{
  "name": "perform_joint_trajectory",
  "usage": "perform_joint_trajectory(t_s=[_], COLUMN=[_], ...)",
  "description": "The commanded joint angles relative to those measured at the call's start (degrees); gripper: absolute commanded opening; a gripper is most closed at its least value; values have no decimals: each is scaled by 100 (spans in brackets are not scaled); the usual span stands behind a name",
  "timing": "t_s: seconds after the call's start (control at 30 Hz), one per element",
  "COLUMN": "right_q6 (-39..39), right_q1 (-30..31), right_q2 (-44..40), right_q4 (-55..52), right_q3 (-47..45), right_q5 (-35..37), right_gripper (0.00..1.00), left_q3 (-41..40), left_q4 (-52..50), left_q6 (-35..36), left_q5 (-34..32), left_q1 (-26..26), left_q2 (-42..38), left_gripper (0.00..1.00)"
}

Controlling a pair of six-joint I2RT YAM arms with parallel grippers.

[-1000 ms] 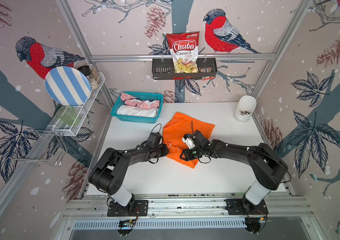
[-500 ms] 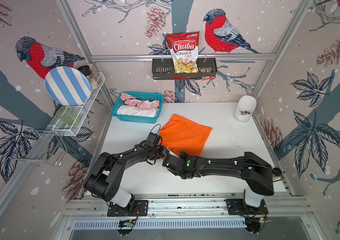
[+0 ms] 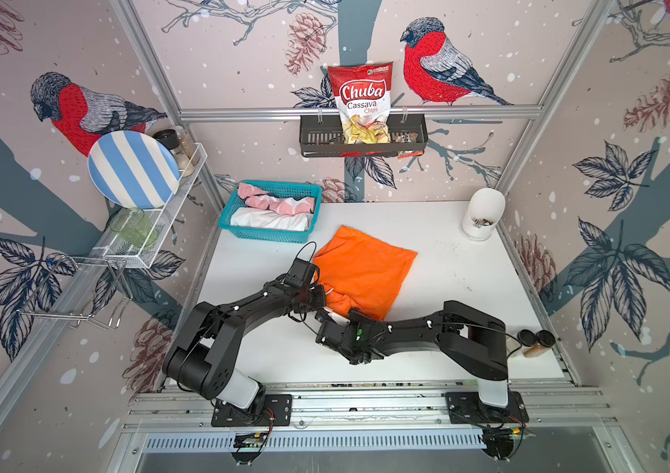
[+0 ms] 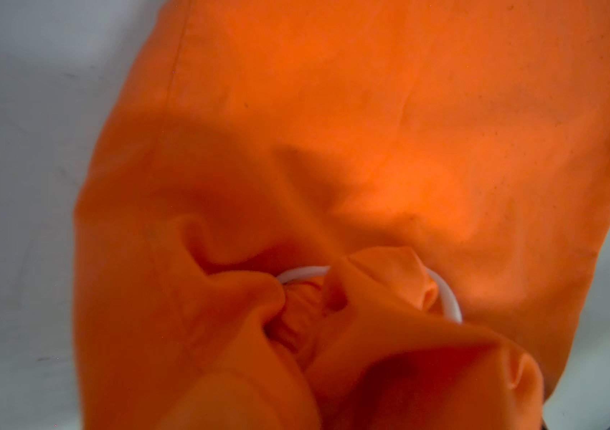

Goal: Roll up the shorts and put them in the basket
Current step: Roll the shorts at the center of the board.

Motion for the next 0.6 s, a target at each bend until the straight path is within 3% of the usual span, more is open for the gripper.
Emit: perform_joint_trajectory(t_s=[0.0, 0.13, 0.37, 0.57], right_q6=[-18, 284, 1333, 2392], right_q1=[-22, -39, -379, -1361], right_q2=[-119, -392, -747, -875], right_q4=[-426, -672, -597, 865], right_q3=[-21, 141, 284, -311], right_q5=[-296, -1332, -4227, -6958], right_gripper=[24, 1, 0, 0], left_q3=[56, 90, 15, 24], left_q4=[-272, -294, -434, -776], left_q6=[175, 202, 269, 351], left_q5=[7, -22, -459, -738], left_q1=[71, 135, 347, 487], left_q2=[-17, -60, -526, -924], left_gripper=[12, 23, 45, 58])
